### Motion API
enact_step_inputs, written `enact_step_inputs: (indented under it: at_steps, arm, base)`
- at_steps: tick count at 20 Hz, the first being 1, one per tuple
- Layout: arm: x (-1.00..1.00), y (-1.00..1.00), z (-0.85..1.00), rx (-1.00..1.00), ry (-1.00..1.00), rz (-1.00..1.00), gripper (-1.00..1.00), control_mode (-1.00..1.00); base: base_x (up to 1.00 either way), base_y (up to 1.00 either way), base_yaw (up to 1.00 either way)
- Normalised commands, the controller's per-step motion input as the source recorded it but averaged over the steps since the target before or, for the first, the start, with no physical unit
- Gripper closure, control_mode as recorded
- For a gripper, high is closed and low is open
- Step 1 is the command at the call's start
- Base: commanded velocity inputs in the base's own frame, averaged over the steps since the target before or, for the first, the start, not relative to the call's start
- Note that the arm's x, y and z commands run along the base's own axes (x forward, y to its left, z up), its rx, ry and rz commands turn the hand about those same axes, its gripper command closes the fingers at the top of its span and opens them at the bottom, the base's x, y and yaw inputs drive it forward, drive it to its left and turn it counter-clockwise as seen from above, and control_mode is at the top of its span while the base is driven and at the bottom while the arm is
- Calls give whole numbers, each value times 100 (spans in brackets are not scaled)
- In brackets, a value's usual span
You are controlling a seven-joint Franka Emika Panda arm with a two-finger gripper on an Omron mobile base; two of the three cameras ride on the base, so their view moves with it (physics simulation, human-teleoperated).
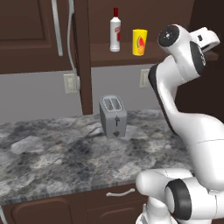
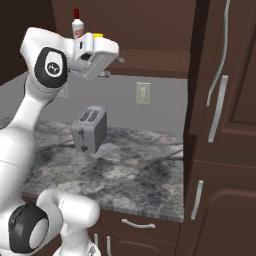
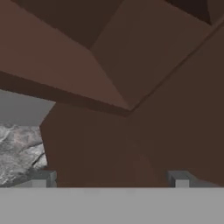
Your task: Open the cabinet directly in front. Then move the liquor and the cup to the dining counter with the candle on it.
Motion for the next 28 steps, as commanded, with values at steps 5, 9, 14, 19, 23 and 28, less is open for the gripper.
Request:
enact_step_inputs:
  at_steps: [5,9,14,19,23,28]
  arm:
    - [0,7,17,52,-5,6,-100,-100]
    - [-1,3,-2,53,-17,2,-100,-100]
    - [0,1,-1,7,-7,0,-100,-100]
    - [0,50,-3,3,-1,10,-100,-100]
    - [23,83,-22,14,0,19,-100,-100]
    - [41,60,-11,11,-7,12,-100,-100]
  base:
    - [0,0,0]
    - [0,0,0]
    - [0,0,0]
    - [0,0,0]
    - [0,0,0]
    - [0,0,0]
